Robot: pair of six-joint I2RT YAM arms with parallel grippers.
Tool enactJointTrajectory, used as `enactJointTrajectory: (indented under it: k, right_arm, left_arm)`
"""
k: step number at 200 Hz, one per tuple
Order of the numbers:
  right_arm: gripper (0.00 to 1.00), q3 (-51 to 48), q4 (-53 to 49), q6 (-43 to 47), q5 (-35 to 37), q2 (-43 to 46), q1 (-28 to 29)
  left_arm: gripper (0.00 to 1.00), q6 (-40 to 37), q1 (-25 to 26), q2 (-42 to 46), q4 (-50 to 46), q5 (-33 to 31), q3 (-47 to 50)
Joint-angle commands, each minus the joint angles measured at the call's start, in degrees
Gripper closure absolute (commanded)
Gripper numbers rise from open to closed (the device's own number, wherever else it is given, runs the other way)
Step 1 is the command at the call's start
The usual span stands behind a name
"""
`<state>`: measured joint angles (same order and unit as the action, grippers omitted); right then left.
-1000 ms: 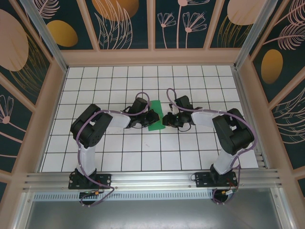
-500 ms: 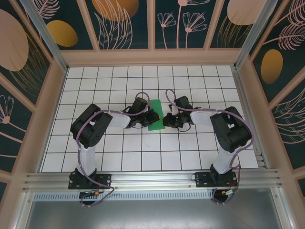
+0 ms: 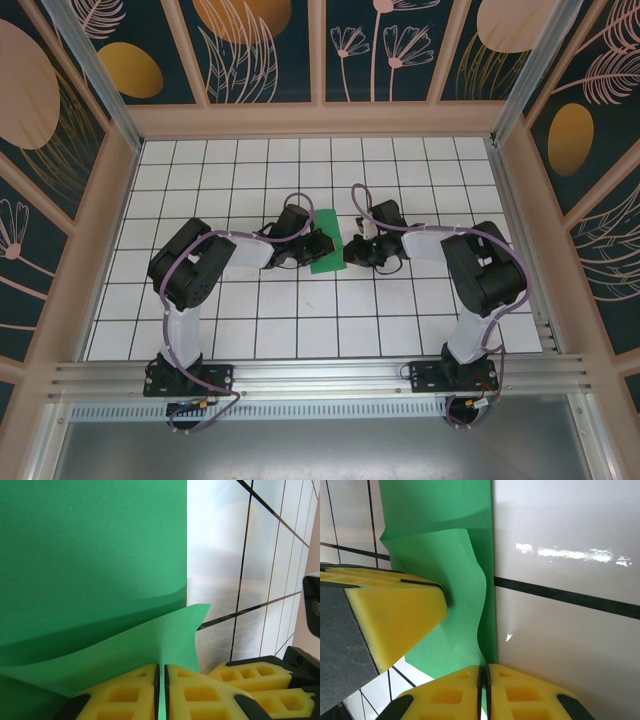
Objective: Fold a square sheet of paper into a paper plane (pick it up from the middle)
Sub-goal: Fold the triangle a second time at the center of the table.
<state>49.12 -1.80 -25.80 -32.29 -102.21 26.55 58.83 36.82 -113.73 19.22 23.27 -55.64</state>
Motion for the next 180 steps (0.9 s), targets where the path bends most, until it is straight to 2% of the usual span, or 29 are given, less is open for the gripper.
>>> enactJointTrajectory:
  k: [1,78,137,180]
  right_arm:
    - [0.84,1.06,2.19,0.97,-1.75,0.24,-0.39]
    - [0.81,1.31,2.42,0.93,-2.93,-0.92,-0.60]
    - [0.89,2.48,1.37,1.46,-2.04,-2.66,-0.56]
    - [0.90,3.29,0.16,1.20,-0.60,-3.80,-0.70]
  left_arm:
    - [0.86,-0.76,-0.17,-0.35,-5.01,-3.14,0.20]
    - [0.86,-0.86,-0.16,-0.10,-4.93,-3.15,0.26]
    - [0.85,-1.00,-0.16,0.38,-4.98,-3.31,0.26]
    - [0.83,-1.52,-0.17,1.45,-5.34,-4.07,0.23]
